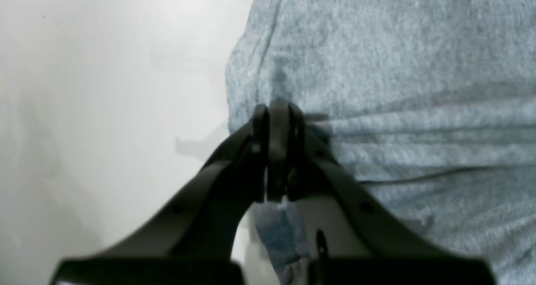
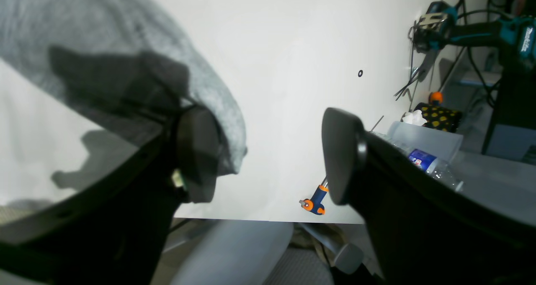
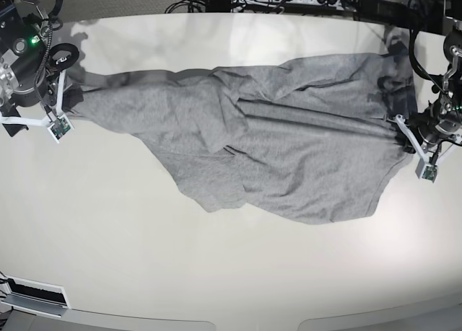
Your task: Layout the t-shirt on the table in an organized manner, then fold the t-shirt properly
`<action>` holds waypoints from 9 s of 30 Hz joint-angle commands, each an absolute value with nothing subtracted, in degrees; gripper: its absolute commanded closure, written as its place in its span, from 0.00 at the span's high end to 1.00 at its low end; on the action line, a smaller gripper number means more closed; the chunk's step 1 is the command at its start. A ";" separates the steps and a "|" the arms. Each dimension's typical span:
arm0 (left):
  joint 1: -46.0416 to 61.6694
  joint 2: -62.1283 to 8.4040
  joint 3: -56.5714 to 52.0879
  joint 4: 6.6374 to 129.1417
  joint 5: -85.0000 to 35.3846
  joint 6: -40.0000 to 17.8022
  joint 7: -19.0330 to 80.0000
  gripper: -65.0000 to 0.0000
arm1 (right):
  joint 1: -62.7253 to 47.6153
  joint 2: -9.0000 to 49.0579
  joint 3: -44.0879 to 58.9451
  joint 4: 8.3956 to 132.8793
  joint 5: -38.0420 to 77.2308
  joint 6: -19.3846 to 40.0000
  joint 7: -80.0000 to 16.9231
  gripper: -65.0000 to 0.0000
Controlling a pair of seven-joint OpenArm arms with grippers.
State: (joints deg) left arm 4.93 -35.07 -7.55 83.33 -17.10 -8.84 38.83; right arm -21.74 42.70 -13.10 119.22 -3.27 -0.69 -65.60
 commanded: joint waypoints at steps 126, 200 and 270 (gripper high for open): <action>3.97 -35.27 -8.38 84.09 -18.52 -9.58 35.64 0.00 | 8.29 21.91 -12.71 99.57 37.26 30.37 -58.13 0.46; 3.90 -37.04 -8.38 84.12 -19.57 -15.14 35.64 0.16 | -29.80 39.20 -12.75 121.82 28.25 29.36 -72.66 0.18; 5.23 -45.08 -8.38 84.12 -48.77 -40.00 58.52 0.64 | -24.73 29.23 -12.75 120.75 26.37 34.48 -54.59 0.70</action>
State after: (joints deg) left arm 5.87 -43.68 -7.64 83.29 -47.81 -39.68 59.00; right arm -24.88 28.56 -13.04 119.74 25.56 34.33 -55.29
